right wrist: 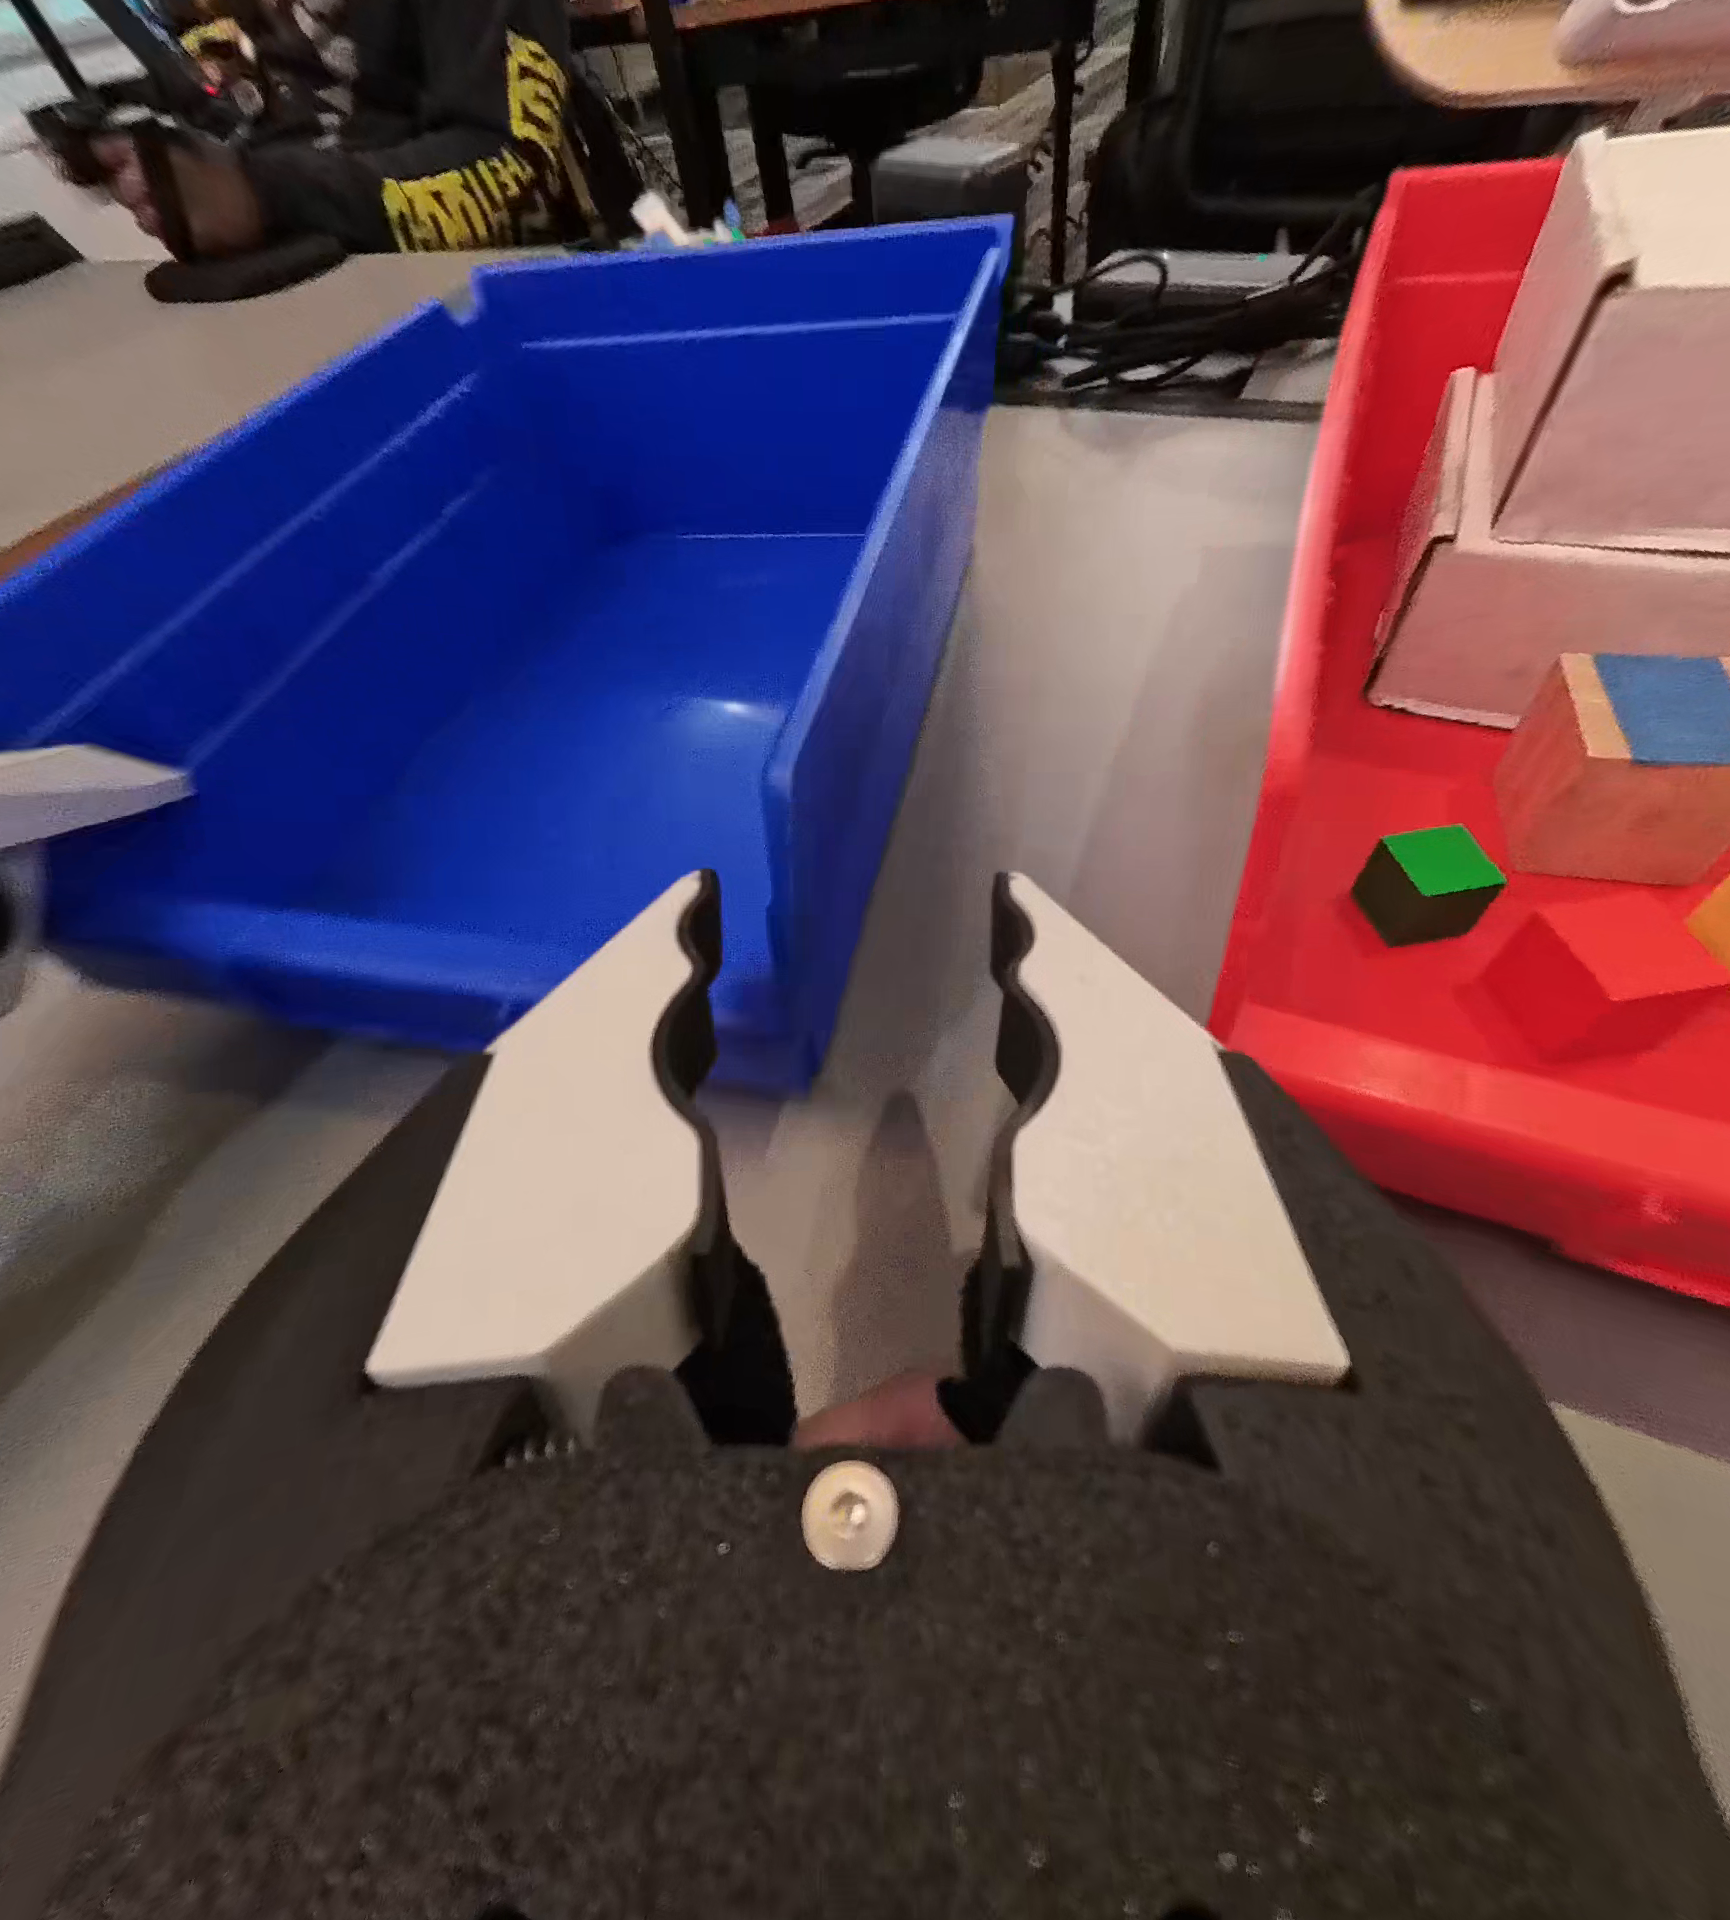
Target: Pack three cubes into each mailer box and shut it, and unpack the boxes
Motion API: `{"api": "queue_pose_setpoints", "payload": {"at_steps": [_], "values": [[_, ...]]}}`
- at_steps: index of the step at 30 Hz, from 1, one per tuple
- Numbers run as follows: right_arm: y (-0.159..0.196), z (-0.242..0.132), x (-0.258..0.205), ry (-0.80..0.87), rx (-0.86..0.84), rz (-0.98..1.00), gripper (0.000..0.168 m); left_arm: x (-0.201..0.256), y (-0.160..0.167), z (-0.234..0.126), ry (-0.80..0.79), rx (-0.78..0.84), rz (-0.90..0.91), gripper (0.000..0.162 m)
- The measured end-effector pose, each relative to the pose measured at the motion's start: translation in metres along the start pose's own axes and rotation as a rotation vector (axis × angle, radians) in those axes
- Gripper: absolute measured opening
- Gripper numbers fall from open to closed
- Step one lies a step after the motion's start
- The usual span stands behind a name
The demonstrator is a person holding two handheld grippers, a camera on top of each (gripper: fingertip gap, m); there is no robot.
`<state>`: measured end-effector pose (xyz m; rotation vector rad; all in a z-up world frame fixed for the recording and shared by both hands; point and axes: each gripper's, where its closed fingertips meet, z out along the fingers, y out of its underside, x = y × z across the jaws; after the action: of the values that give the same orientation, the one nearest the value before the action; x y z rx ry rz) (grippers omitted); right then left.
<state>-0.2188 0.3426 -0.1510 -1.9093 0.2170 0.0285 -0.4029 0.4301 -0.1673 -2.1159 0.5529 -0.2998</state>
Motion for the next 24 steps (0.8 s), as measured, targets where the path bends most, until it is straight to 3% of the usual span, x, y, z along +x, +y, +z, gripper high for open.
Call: {"api": "queue_pose_setpoints", "payload": {"at_steps": [2, 3, 4, 6, 9, 12, 16, 19, 22, 24], "values": [[0.007, 0.006, -0.008, -0.01, -0.03, -0.025, 0.041, 0.005, 0.014, -0.02, -0.001, -0.02, -0.004, 0.002], [0.009, 0.004, -0.016, -0.052, -0.043, -0.04, 0.019, 0.006, 0.02, -0.029, -0.016, -0.026, -0.005, 0.002], [0.009, -0.001, -0.015, -0.028, -0.061, -0.031, 0.01, 0.007, 0.023, -0.039, -0.044, -0.019, 0.012, 0.001], [0.0, -0.012, -0.016, 0.009, -0.05, -0.049, 0.003, 0.011, 0.02, -0.059, -0.093, 0.017, 0.051, 0.0], [-0.038, -0.033, -0.019, -0.003, 0.059, -0.088, 0.003, 0.019, -0.015, -0.087, -0.138, 0.154, 0.056, 0.0], [-0.104, -0.063, 0.003, 0.092, 0.233, -0.137, 0.003, 0.053, -0.081, -0.111, -0.145, 0.346, 0.082, 0.0], [-0.203, -0.118, 0.074, 0.214, 0.415, -0.15, 0.003, 0.145, -0.167, -0.118, -0.003, 0.52, 0.073, 0.0], [-0.248, -0.163, 0.153, 0.353, 0.452, -0.201, 0.003, 0.239, -0.211, -0.107, 0.134, 0.564, 0.079, 0.0], [-0.251, -0.205, 0.252, 0.487, 0.415, -0.238, 0.003, 0.35, -0.216, -0.088, 0.256, 0.524, 0.083, 0.0], [-0.227, -0.227, 0.325, 0.544, 0.348, -0.192, 0.003, 0.425, -0.194, -0.071, 0.302, 0.466, 0.109, 0.0]]}}
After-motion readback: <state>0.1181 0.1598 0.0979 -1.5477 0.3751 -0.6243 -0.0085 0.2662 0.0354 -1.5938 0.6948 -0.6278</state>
